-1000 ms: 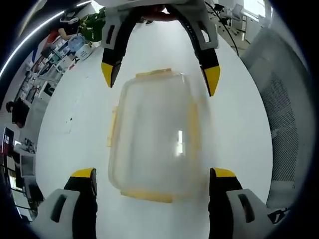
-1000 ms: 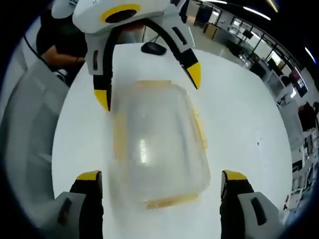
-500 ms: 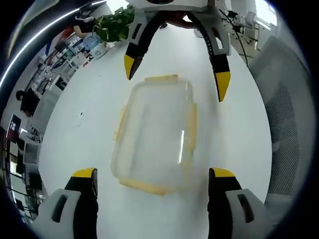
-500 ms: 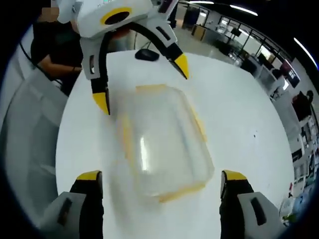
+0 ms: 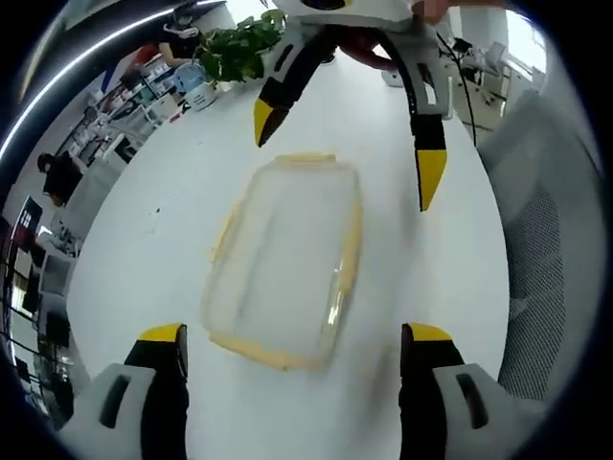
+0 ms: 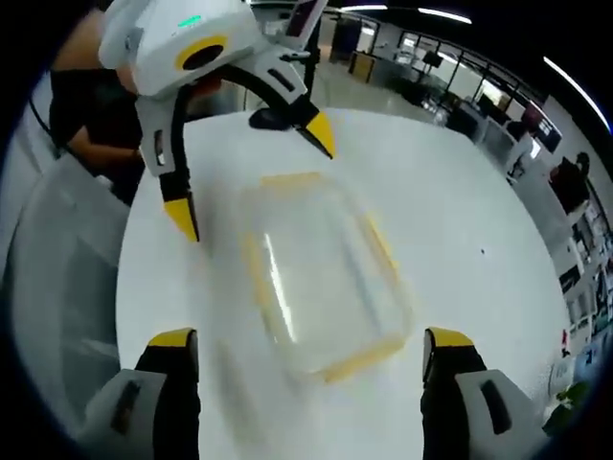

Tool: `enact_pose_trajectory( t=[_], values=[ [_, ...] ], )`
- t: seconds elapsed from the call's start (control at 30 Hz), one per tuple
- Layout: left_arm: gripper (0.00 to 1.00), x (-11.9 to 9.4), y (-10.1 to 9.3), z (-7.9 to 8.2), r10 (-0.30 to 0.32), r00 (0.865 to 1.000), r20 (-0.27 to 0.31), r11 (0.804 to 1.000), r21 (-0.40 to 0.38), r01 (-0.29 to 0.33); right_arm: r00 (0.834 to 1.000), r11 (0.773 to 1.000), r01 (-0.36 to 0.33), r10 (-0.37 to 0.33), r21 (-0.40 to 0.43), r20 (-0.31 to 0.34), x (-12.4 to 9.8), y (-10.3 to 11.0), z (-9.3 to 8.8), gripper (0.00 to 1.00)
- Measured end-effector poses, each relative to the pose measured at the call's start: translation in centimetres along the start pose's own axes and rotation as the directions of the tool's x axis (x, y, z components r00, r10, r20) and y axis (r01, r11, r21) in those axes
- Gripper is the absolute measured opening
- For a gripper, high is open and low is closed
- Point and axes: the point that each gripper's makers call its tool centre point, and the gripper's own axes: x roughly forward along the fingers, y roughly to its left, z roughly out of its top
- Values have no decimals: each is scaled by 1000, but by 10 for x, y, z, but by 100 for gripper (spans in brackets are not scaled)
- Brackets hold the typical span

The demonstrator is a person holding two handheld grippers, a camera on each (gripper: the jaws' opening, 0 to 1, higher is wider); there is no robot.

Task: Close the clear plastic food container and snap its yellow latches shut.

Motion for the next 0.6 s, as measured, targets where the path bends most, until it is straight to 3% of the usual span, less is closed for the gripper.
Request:
enact_pose_trajectory(
  t=[0.6],
  values=[
    [94, -14, -5, -7, 44, 998, 49, 990, -139, -37, 995, 990, 34, -46, 137, 92, -10, 11, 0, 98]
  ],
)
